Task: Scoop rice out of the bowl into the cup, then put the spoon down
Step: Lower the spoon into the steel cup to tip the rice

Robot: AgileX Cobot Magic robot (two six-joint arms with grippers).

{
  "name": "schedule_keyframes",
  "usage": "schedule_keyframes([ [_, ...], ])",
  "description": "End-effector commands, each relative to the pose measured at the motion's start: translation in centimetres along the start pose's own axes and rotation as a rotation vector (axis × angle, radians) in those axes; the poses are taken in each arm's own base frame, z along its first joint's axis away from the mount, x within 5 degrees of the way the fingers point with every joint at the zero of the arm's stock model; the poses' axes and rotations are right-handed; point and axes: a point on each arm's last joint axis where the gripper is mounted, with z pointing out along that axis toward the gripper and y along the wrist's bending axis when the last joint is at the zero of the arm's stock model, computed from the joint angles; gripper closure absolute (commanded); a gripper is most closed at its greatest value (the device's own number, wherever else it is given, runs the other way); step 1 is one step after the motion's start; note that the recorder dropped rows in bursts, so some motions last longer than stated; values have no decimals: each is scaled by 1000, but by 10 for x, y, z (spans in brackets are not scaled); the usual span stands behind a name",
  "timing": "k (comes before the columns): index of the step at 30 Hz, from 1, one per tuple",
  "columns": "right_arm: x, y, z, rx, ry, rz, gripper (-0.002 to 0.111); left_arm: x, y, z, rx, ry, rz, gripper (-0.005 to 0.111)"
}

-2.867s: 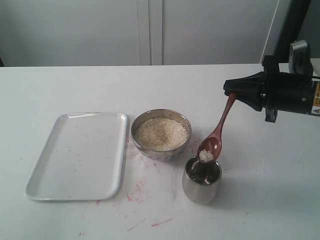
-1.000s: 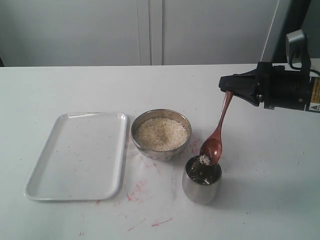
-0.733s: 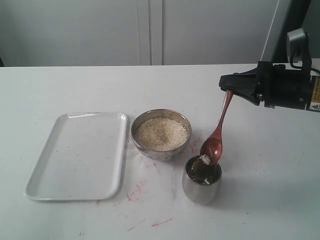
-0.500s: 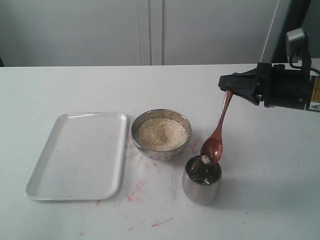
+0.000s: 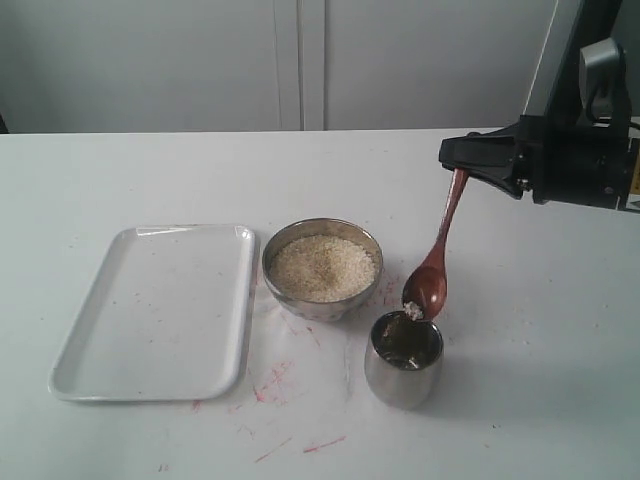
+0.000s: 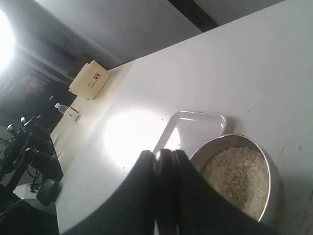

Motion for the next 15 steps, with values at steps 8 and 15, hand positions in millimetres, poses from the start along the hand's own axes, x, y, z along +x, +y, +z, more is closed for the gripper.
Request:
schedule_keyframes([
  [8, 5, 13, 9, -44, 39, -72, 108, -2, 0, 0, -1, -12, -5, 92],
  [15, 6, 13, 9, -45, 51, -115, 108, -2, 0, 0, -1, -12, -5, 92],
])
